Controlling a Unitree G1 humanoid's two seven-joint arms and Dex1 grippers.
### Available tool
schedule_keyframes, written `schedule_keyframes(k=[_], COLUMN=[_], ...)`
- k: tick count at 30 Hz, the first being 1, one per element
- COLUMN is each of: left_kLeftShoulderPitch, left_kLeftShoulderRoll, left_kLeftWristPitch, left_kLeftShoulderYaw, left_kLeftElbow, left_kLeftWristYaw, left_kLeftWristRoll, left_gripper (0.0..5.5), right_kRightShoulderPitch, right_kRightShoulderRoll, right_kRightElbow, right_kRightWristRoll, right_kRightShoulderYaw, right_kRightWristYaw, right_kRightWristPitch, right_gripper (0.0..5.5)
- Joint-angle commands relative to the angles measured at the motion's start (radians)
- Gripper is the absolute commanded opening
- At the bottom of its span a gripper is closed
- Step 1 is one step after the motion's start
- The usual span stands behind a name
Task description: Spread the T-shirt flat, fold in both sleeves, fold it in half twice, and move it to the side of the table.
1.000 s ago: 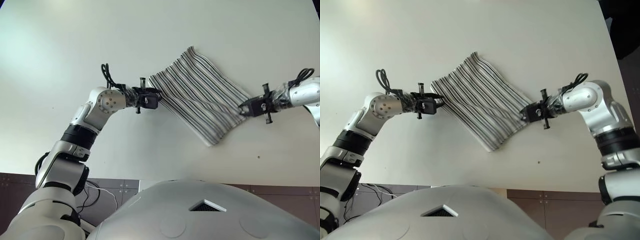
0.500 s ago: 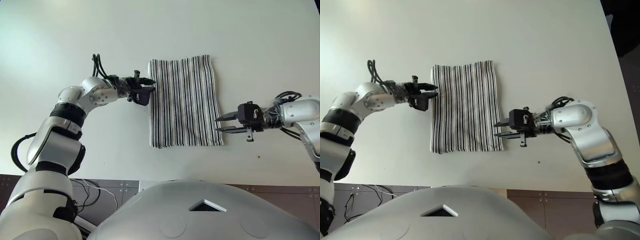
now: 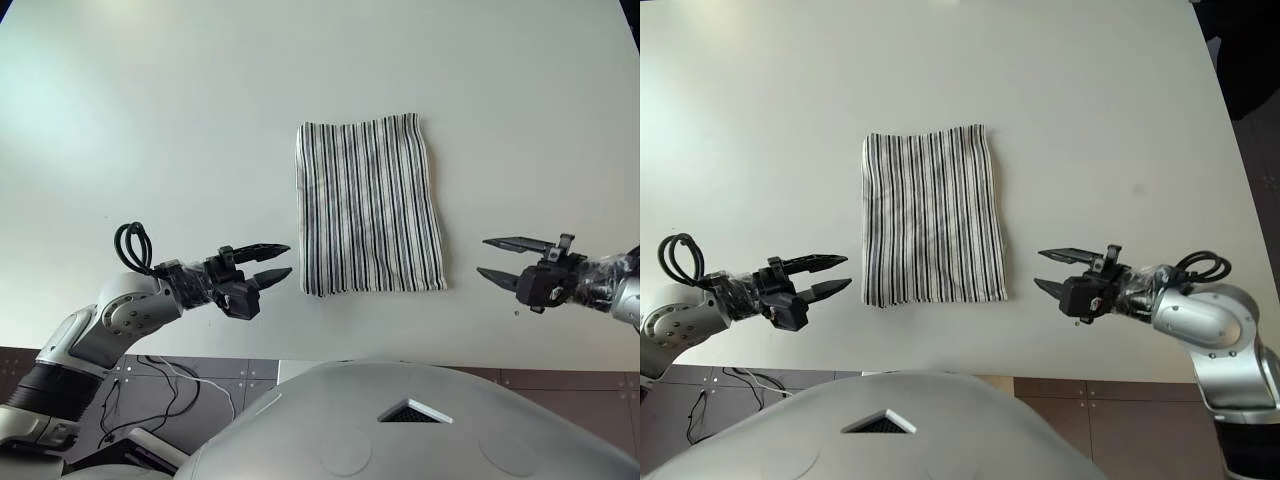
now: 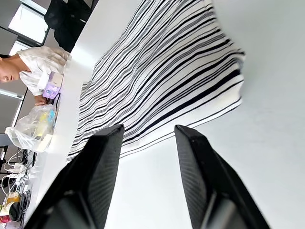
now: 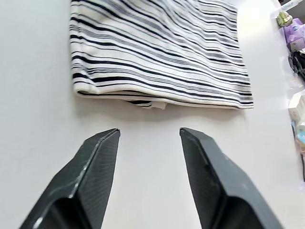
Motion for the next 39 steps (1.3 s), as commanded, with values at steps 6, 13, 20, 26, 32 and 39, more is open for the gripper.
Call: schedule_keyframes(k=[6,13,20,26,32,39], left_kLeftShoulderPitch=[0.011,-0.03,-0.077,-0.085,-0.135,-0.16], left_kLeftShoulderRoll=[-0.028,-0.128,-0.16,-0.141,-0.139,-0.122], left_kLeftWristPitch=[-0.108,-0.101,-0.113,-0.157,-0.19,-0.216], left_kLeftShoulderYaw=[-0.007,-0.044,-0.072,-0.085,-0.122,-0.152], left_kLeftElbow=[0.063,0.082,0.108,0.154,0.193,0.212], left_kLeftWristYaw=[0.004,0.04,0.054,0.072,0.046,0.026], left_kLeftWristRoll=[0.166,0.285,0.332,0.356,0.346,0.331], left_gripper=[2.22,2.22,1.96,1.01,0.27,0.11], right_kRightShoulderPitch=[-0.031,-0.109,-0.137,-0.164,-0.289,-0.412], right_kRightShoulderRoll=[-0.008,-0.017,-0.027,-0.048,0.014,-0.009], right_kRightElbow=[0.096,0.124,0.138,0.236,0.366,0.509], right_kRightWristRoll=[-0.082,-0.089,-0.101,-0.32,-0.642,-0.825], right_kRightShoulderYaw=[0.053,0.11,0.142,0.197,0.287,0.394], right_kRightWristYaw=[-0.063,-0.054,-0.062,-0.167,-0.391,-0.591], right_kRightWristPitch=[-0.112,-0.134,-0.171,-0.417,-0.525,-0.553], right_gripper=[2.39,2.39,2.39,2.7,3.33,3.33])
